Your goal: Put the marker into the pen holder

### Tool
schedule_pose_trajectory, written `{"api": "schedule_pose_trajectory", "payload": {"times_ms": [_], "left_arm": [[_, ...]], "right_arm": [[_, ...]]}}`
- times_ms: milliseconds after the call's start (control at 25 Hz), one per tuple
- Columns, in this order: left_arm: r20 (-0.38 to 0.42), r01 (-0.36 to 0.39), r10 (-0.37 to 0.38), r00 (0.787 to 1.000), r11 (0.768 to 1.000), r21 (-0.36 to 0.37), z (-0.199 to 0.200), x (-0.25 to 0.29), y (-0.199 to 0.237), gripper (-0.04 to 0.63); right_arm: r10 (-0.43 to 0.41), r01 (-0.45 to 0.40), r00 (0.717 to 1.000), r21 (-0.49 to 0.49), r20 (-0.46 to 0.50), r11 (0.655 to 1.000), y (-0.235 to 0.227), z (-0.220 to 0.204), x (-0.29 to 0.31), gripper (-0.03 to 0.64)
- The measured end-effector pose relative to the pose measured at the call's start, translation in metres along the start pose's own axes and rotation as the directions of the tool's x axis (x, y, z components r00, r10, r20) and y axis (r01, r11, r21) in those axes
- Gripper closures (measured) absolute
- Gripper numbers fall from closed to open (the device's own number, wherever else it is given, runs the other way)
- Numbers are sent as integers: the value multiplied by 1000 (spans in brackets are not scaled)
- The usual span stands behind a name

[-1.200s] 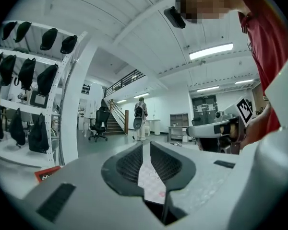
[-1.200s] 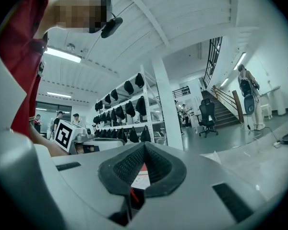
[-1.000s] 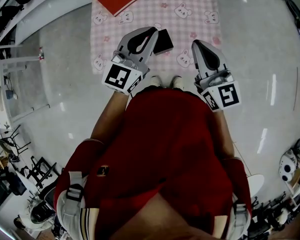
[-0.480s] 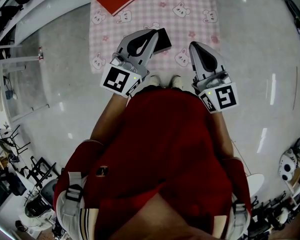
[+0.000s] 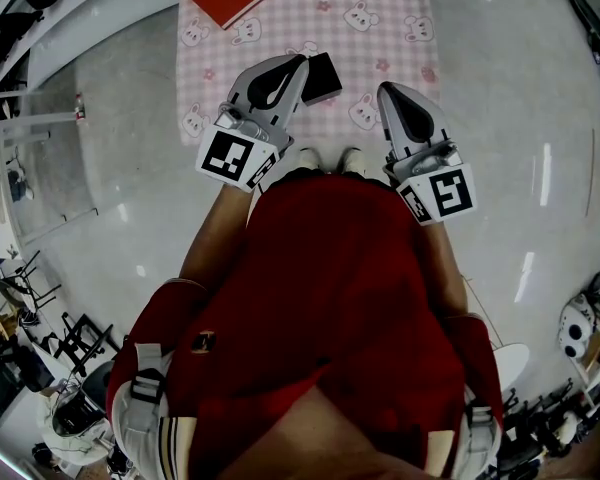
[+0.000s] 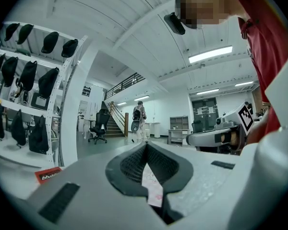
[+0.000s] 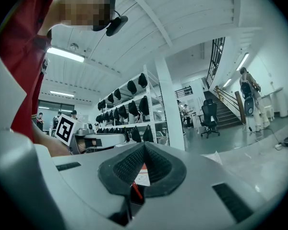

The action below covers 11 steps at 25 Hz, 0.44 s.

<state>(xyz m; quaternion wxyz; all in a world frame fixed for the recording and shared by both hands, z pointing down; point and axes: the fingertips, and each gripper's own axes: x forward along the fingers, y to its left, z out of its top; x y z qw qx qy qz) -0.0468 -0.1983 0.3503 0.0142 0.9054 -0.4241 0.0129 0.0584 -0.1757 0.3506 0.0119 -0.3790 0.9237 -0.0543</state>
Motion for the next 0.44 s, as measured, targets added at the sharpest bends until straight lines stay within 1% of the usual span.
{"api": "schedule_pose_trajectory", "payload": {"times_ms": [440], "left_arm": [[-13,-12,12,1000,1000,3,-2,-6,7,589]], "right_arm": [[6,-6,1000,-4,-14,1000,6,-2,1,618]]}}
